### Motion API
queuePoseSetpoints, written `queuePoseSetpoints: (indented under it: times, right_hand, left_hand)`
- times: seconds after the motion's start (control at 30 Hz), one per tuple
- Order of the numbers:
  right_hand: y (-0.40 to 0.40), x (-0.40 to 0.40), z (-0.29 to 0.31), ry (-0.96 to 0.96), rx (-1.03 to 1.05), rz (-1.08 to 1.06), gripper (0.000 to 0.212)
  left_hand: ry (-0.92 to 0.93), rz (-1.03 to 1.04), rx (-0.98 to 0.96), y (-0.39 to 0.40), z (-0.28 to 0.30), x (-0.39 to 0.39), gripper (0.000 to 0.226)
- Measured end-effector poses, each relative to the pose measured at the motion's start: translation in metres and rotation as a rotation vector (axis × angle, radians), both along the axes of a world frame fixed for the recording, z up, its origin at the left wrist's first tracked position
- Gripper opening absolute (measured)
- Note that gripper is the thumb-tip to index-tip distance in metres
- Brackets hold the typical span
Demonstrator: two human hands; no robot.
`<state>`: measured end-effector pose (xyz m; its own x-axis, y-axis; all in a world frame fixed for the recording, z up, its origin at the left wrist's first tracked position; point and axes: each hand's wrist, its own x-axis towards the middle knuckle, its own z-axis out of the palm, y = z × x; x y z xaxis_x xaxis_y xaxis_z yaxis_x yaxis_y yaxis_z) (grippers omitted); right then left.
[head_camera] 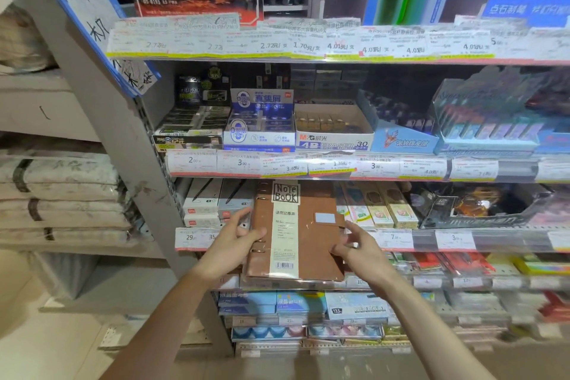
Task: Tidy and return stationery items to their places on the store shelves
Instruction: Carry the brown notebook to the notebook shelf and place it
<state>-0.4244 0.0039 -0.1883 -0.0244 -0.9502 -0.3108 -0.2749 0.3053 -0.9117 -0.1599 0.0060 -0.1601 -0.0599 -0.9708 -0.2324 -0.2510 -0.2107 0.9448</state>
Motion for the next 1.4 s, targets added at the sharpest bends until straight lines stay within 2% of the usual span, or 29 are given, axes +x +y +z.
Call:
queuePoseSetpoints:
  times: [0.1, 0.33, 0.5, 0.63, 0.77, 0.9, 1.07, 1.17, 1.33, 1.4]
  right_hand:
    - [0.002, 0.000, -0.004, -0.032, 0.016, 0.001, 0.066]
    - [0.001, 0.006, -0.003, 0.013, -0.036, 0.008, 0.044]
    - [0.004, 0.004, -0.010, 0.024, -0.042, -0.004, 0.042]
    - [0.012, -0.005, -0.021, 0.034, -0.050, -0.028, 0.055]
    - [0.034, -0.022, -0.025, 0.026, -0.069, -0.048, 0.045]
    - [0.060, -0.051, -0.026, 0.063, -0.070, -0.033, 0.047]
    - [0.104, -0.102, -0.019, 0.026, -0.082, -0.033, 0.037]
    - [0.135, -0.144, -0.019, 0.010, -0.088, -0.045, 0.043]
    - [0.179, -0.224, -0.010, 0.016, -0.128, -0.118, 0.039]
    - [0.193, -0.258, -0.006, 0.025, -0.155, -0.163, 0.046]
  left_hand:
    - [0.033, -0.001, -0.055, -0.008, -0.005, -0.008, 0.053]
    - [0.028, -0.030, -0.101, -0.008, -0.015, -0.008, 0.066]
    - [0.024, -0.004, -0.134, -0.008, -0.033, -0.007, 0.068]
    - [0.059, -0.004, -0.124, -0.002, -0.042, -0.011, 0.068]
    - [0.092, -0.006, -0.121, 0.018, -0.040, -0.032, 0.065]
    - [0.047, 0.013, -0.203, 0.050, -0.037, -0.063, 0.064]
    - [-0.009, 0.021, -0.173, 0.088, -0.039, -0.115, 0.068]
    - [-0.024, -0.016, -0.152, 0.119, -0.030, -0.159, 0.067]
    - [-0.002, -0.083, -0.248, 0.150, -0.018, -0.241, 0.062]
    - [0.016, -0.120, -0.271, 0.155, -0.010, -0.278, 0.058]
